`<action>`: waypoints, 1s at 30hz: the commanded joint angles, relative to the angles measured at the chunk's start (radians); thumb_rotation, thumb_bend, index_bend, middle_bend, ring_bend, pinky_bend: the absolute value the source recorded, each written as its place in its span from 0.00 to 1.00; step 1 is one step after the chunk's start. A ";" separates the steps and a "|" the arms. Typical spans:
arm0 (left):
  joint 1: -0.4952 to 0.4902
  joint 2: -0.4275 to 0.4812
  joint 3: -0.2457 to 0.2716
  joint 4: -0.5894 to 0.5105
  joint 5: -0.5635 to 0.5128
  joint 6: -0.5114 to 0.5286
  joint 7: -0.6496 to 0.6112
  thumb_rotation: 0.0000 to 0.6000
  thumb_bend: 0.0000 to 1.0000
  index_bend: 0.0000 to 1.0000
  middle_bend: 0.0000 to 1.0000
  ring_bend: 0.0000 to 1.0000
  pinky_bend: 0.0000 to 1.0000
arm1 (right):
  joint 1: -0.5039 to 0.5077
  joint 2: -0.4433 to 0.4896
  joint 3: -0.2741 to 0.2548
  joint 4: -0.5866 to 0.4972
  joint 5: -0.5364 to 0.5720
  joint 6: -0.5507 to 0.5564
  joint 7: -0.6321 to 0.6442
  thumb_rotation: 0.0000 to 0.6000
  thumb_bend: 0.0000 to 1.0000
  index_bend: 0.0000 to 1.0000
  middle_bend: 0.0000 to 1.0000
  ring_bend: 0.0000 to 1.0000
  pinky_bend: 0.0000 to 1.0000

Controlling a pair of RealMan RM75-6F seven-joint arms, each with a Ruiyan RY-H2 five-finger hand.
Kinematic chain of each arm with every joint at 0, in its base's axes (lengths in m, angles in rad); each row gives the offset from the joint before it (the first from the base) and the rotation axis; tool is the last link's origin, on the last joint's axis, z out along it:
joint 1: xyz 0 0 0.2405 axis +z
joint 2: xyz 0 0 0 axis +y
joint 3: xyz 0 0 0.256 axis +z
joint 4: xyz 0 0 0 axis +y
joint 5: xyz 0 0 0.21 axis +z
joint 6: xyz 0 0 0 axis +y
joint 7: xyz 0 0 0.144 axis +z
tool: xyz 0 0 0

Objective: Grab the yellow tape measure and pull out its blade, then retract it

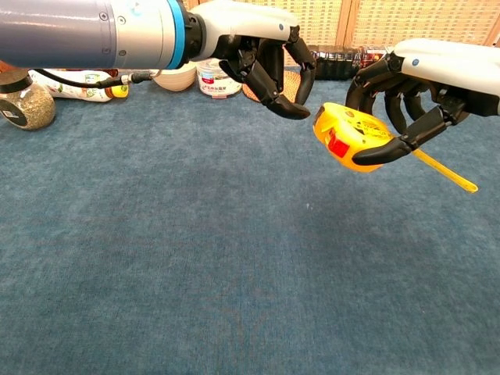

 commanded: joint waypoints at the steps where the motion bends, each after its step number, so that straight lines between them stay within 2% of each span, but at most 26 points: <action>1: -0.001 -0.007 -0.005 0.009 0.011 -0.002 -0.014 0.76 0.27 0.51 1.00 0.97 1.00 | 0.000 0.000 0.000 -0.001 -0.001 0.001 -0.001 0.71 0.19 0.57 0.59 0.62 0.67; 20: -0.003 -0.048 -0.025 0.058 0.057 -0.028 -0.140 0.77 0.27 0.51 1.00 0.97 1.00 | -0.004 0.019 -0.007 -0.033 -0.008 0.003 0.003 0.72 0.19 0.57 0.59 0.62 0.68; 30: -0.001 -0.048 -0.027 0.076 0.088 -0.051 -0.195 0.77 0.27 0.51 1.00 0.97 1.00 | -0.002 0.030 -0.004 -0.016 -0.016 -0.011 0.060 0.72 0.19 0.57 0.59 0.62 0.67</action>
